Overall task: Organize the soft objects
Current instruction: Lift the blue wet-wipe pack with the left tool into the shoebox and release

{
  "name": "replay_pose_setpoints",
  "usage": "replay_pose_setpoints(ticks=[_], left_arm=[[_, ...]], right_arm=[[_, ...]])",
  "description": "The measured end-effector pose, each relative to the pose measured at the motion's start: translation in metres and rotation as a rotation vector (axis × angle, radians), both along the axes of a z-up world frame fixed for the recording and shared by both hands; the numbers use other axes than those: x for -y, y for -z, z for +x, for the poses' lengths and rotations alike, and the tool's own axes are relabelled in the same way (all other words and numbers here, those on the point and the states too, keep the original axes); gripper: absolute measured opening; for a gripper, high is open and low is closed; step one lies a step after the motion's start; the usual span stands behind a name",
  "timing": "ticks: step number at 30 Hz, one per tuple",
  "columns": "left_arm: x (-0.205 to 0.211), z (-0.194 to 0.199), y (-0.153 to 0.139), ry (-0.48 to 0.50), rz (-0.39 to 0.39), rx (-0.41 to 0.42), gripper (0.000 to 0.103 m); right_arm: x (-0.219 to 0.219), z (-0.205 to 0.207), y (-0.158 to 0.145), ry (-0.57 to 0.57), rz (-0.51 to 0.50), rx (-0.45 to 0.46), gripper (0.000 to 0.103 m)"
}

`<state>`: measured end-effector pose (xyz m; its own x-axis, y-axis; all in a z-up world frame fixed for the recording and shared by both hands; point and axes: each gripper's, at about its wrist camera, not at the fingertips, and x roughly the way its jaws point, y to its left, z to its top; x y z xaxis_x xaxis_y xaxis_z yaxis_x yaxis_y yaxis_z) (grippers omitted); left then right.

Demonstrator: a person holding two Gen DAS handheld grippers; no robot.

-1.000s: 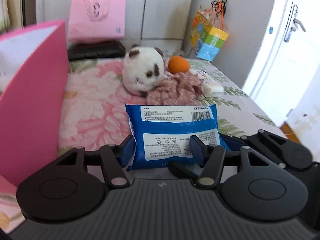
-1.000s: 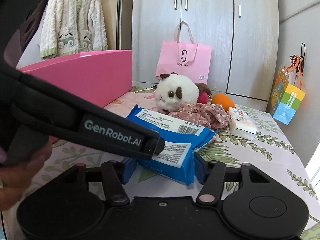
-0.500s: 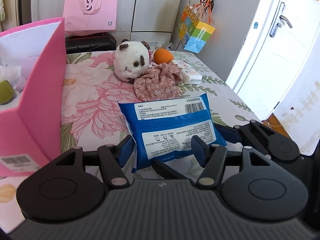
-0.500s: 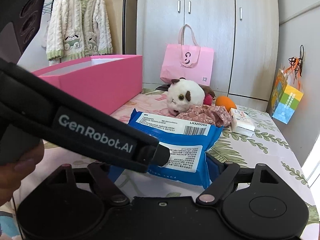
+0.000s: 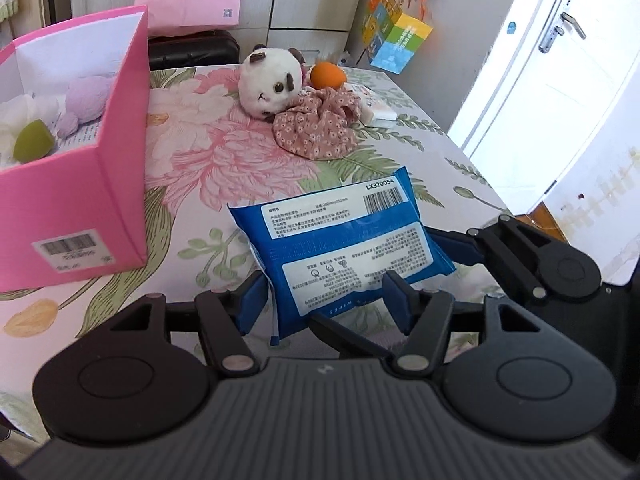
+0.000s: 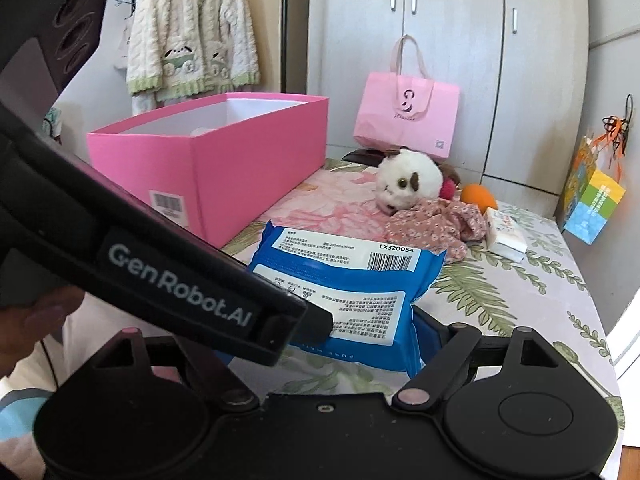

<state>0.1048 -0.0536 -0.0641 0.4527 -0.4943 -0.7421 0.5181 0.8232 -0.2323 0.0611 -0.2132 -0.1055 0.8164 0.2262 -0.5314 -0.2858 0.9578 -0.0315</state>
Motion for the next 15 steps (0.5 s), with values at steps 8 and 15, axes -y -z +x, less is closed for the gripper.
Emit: replay_pose_setpoints(ticks=[8,15], left_arm=[[-0.027,-0.017,-0.028,0.026,-0.009,-0.011,0.061],[-0.059,-0.032,-0.058,0.013,-0.001,0.001,0.061]], right_arm=[[-0.012,-0.014,-0.029,-0.066,0.005,-0.036,0.087],[-0.036,-0.025,-0.057,-0.142,-0.005,-0.037,0.087]])
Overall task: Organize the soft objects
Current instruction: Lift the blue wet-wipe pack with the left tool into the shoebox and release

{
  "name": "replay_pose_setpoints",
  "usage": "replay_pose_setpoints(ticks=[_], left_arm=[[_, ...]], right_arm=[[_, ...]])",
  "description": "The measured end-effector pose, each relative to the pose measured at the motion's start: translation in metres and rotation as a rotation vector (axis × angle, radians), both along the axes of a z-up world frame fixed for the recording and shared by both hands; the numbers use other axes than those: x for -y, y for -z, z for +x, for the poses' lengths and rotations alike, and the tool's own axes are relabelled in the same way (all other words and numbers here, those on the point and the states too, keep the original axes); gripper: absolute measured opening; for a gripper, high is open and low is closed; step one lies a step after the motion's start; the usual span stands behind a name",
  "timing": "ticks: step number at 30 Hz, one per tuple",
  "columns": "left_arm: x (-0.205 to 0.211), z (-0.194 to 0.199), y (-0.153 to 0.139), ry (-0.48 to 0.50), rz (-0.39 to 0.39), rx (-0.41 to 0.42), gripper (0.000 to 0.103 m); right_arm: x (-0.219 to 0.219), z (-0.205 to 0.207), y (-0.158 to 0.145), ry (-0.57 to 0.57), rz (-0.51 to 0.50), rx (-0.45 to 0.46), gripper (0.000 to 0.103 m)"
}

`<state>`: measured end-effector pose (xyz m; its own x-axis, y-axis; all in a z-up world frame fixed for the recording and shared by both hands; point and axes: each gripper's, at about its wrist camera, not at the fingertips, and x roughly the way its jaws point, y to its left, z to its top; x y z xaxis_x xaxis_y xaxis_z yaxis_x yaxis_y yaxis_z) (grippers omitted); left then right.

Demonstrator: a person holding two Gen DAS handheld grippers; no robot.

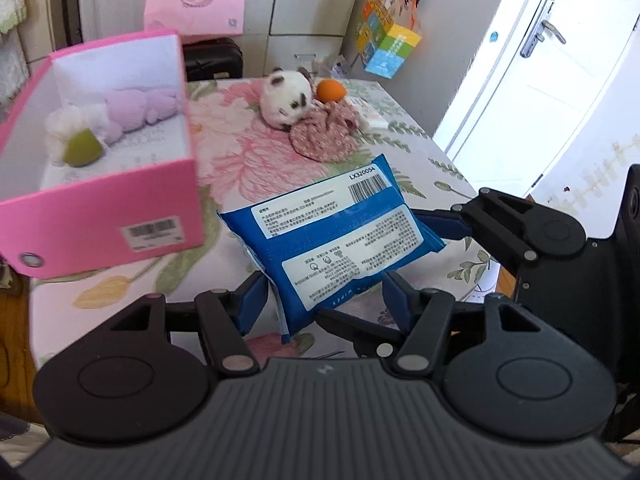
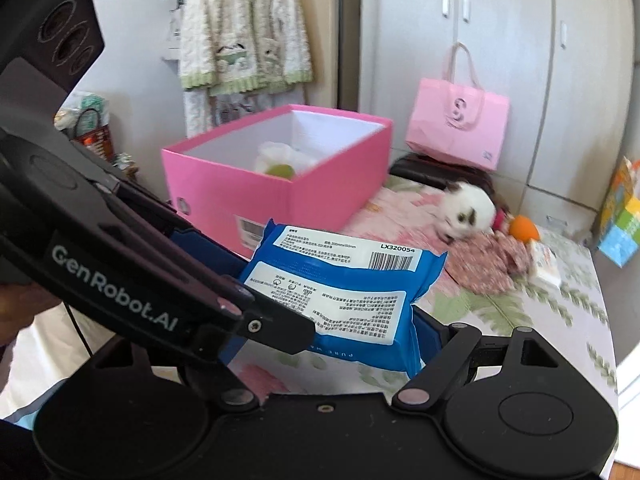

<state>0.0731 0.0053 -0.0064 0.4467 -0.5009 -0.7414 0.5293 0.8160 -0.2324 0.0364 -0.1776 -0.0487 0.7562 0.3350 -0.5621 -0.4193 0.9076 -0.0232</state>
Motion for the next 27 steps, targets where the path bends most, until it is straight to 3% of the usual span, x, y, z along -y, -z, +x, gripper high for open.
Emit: replay_pose_setpoints(ticks=[9,15,27], left_arm=[[-0.041,-0.002,-0.037,-0.087,-0.021,0.117,0.061],[-0.064,0.024,-0.052,-0.145,-0.039,0.166,0.062],[-0.096,0.121,-0.052,-0.231,-0.116,0.109,0.063]], right_arm=[[-0.040,0.004,-0.040,-0.084,-0.031,0.122,0.087],[-0.058,0.035,-0.056,-0.108,0.021,0.136,0.088],[-0.084,0.131,-0.072,-0.133,0.077,0.078,0.088]])
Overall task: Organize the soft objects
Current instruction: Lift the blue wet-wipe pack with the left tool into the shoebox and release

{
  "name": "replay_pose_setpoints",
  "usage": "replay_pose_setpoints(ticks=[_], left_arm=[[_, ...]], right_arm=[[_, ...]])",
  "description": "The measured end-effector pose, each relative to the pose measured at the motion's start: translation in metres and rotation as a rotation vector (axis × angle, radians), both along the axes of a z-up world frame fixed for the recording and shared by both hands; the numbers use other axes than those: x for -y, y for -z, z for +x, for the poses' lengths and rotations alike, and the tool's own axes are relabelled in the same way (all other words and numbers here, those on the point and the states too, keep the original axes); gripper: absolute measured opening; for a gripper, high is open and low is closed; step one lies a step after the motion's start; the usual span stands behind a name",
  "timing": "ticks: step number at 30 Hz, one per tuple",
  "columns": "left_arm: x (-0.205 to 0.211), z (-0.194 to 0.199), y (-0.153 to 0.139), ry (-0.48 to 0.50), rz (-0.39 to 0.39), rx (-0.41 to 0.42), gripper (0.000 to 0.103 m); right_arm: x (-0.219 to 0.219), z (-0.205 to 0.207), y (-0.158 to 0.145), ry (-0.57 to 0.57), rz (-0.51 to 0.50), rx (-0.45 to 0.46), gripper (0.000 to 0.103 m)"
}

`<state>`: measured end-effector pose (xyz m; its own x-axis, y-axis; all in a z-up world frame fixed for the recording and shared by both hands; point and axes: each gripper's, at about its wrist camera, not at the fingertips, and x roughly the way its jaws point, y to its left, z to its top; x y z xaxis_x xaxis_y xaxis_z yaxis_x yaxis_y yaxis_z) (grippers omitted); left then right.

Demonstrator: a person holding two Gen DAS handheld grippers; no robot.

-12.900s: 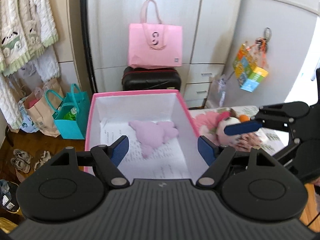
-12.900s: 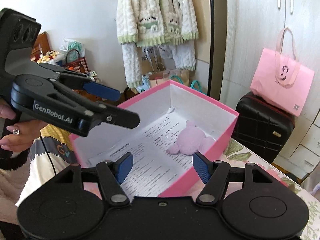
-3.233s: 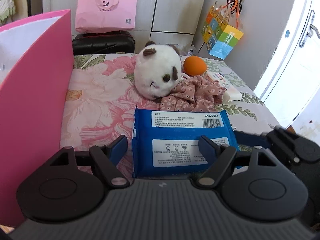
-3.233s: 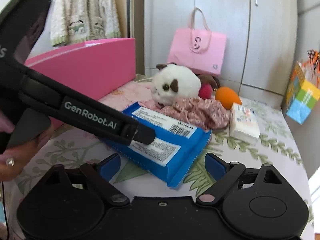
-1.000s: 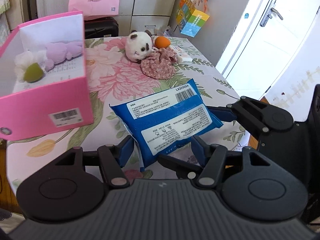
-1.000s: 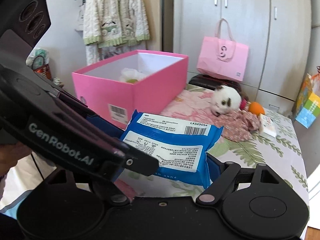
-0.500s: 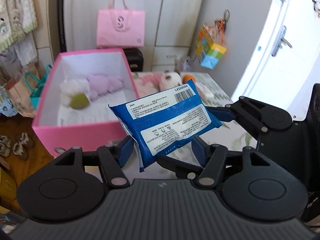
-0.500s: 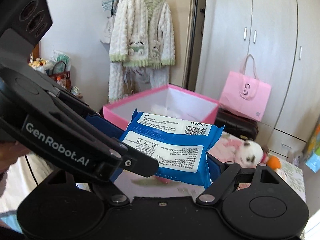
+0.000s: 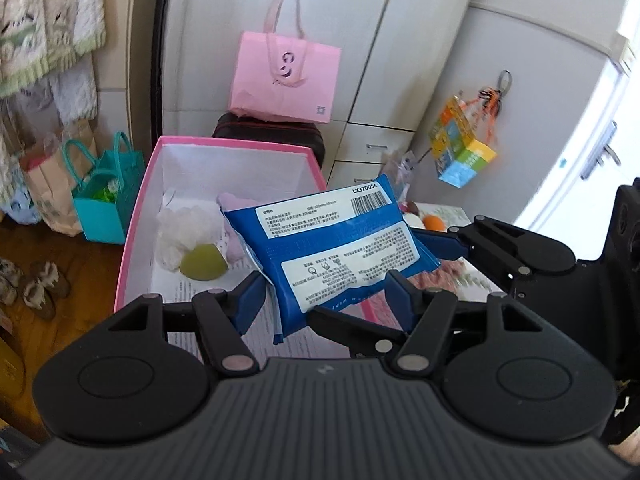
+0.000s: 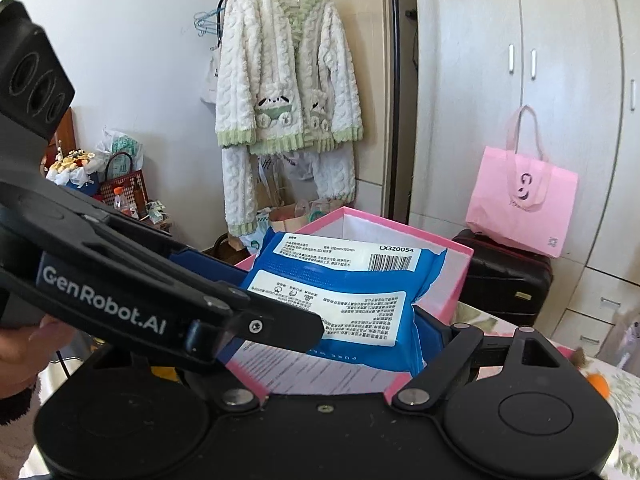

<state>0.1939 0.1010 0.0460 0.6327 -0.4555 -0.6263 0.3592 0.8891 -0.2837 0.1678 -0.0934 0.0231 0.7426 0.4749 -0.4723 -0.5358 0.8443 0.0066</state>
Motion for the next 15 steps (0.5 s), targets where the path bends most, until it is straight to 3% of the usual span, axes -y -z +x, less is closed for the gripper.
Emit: replay_pose_setpoints(ticks=[7,15], left_arm=[[-0.010,0.050,0.032,-0.041,-0.046,-0.121,0.063],[-0.015,0.074,0.072,-0.070,-0.095,-0.231,0.063]], right_arm=[[-0.010,0.056,0.014,-0.040,-0.030,-0.102,0.088],[-0.019,0.083,0.037,-0.124,-0.138,-0.140,0.088]])
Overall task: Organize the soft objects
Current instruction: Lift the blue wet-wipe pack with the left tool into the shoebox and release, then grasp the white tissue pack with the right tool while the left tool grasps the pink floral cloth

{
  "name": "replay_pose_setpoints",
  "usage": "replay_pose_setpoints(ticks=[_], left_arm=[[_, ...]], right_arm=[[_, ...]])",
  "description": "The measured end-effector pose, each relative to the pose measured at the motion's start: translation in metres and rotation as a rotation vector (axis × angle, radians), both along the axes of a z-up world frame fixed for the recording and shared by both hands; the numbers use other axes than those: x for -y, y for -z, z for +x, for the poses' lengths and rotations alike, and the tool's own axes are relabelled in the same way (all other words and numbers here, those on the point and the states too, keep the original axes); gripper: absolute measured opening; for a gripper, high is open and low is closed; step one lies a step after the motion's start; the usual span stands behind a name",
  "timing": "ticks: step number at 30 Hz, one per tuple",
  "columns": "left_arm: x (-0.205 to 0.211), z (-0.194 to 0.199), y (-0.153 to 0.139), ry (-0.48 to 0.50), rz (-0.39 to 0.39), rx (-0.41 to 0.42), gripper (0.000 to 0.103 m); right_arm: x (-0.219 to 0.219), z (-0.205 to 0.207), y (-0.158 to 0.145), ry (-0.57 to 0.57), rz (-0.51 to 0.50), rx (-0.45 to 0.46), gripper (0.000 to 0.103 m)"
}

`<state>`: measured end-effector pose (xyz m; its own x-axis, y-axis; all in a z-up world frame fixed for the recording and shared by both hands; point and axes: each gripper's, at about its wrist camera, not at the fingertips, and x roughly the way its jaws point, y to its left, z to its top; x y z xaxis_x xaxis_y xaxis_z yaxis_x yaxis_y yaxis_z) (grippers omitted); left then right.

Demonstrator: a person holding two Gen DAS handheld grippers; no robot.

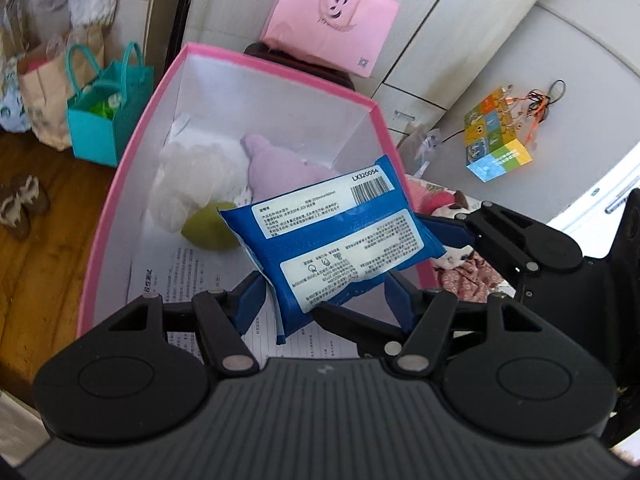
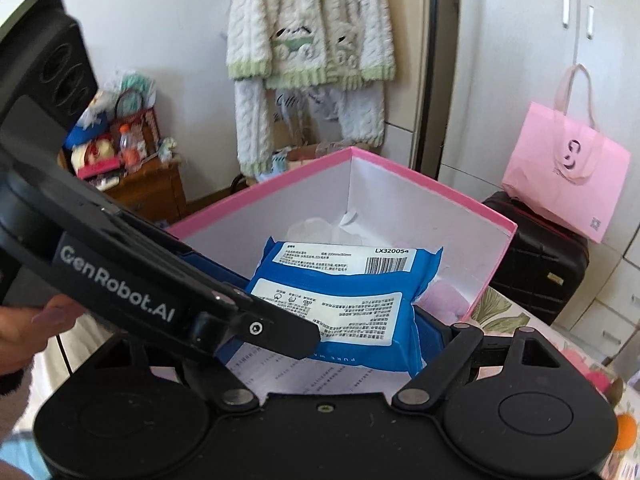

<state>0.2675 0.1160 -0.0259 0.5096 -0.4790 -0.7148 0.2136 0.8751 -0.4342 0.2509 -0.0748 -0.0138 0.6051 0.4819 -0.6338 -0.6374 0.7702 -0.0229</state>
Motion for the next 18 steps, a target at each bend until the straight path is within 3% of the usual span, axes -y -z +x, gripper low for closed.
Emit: replay_pose_setpoints(ticks=[3,8,11,18], left_arm=[[0.007,0.007,0.006,0.002,0.024,0.001,0.069],[0.015,-0.012,-0.004,-0.023,0.197,0.151,0.072],[0.015,-0.023,-0.014,-0.032,0.239,0.203,0.072],[0.021,-0.062,-0.048,-0.010,0.253,0.309,0.073]], right_arm=[[-0.002,0.007,0.006,-0.023,-0.054,0.028,0.087],[0.003,0.002,0.009,-0.063,-0.118,0.107,0.087],[0.019,-0.010,0.001,-0.098,-0.069,0.130,0.087],[0.066,-0.041,-0.022,-0.105,0.034,0.128,0.087]])
